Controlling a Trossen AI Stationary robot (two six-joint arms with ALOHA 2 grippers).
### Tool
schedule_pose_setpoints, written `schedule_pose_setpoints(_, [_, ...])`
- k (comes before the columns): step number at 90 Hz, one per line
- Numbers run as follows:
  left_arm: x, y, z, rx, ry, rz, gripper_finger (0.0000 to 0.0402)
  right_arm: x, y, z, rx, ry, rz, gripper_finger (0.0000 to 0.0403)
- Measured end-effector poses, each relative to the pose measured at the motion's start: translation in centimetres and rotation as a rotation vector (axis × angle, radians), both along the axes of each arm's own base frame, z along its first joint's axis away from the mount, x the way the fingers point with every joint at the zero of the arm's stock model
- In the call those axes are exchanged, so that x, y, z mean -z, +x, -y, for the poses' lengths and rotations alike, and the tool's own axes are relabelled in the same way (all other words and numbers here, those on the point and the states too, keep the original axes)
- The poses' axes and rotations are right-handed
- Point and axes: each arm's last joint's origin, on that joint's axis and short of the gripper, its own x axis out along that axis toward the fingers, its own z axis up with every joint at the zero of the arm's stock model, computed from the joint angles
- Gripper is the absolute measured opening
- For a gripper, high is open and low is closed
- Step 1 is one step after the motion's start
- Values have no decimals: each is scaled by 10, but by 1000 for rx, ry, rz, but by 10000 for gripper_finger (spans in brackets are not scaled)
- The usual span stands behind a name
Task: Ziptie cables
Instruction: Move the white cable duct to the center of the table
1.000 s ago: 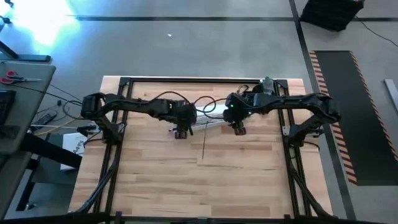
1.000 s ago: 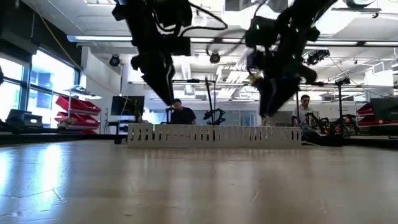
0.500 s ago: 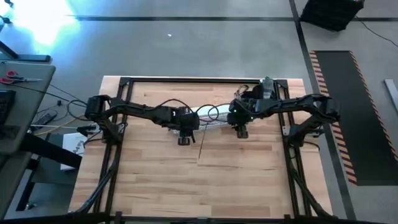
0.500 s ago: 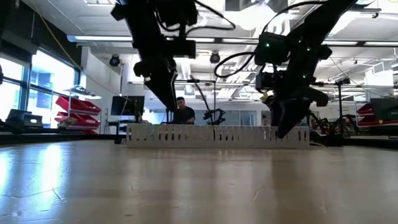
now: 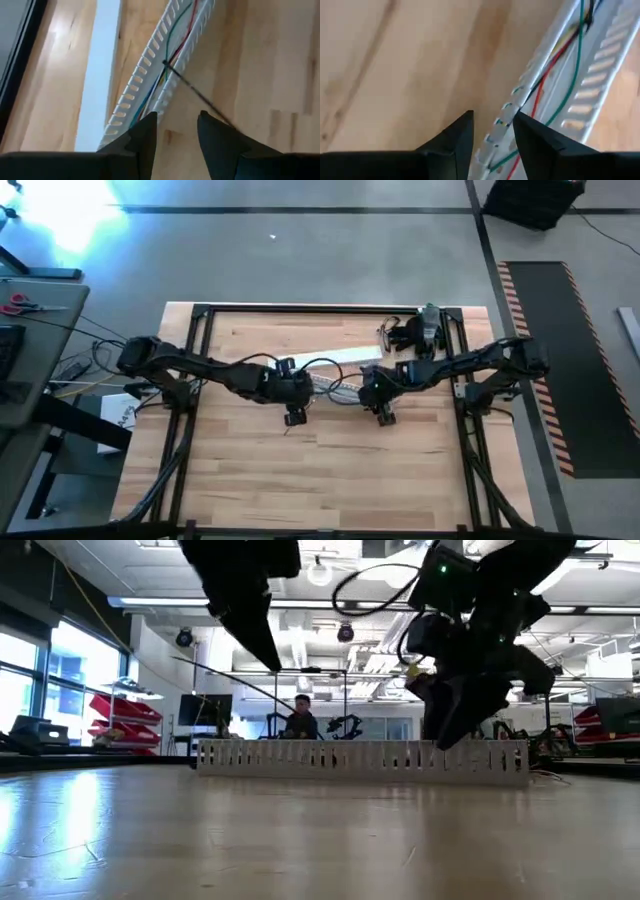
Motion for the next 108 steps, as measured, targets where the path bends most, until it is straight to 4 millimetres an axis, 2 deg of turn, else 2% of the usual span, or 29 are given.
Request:
schedule_pose_setpoints(19, [1,-1,5,20,-47,-7,121,-33,19,-9,-58,25,97,143])
schedule_pose_setpoints(33, [16,-2,-12,50,19,-89,121,-47,25,1,-58,29,114,190])
schedule_pose_setpoints(49, [46,-9,-45,57,53,-146,121,-50,14,10,-2,72,40,229])
schedule_pose_setpoints(61, [63,-15,-67,64,8,-140,121,-54,0,10,38,98,33,234])
schedule_pose_setpoints(73, [78,-19,-77,112,-93,-105,121,-60,-14,9,71,123,51,234])
schedule_pose_setpoints(89, [88,-30,-74,68,-169,-170,105,-61,-30,8,121,155,67,234])
schedule_pose_setpoints(108, [93,-44,-46,37,-220,-327,25,-45,-45,2,173,202,70,234])
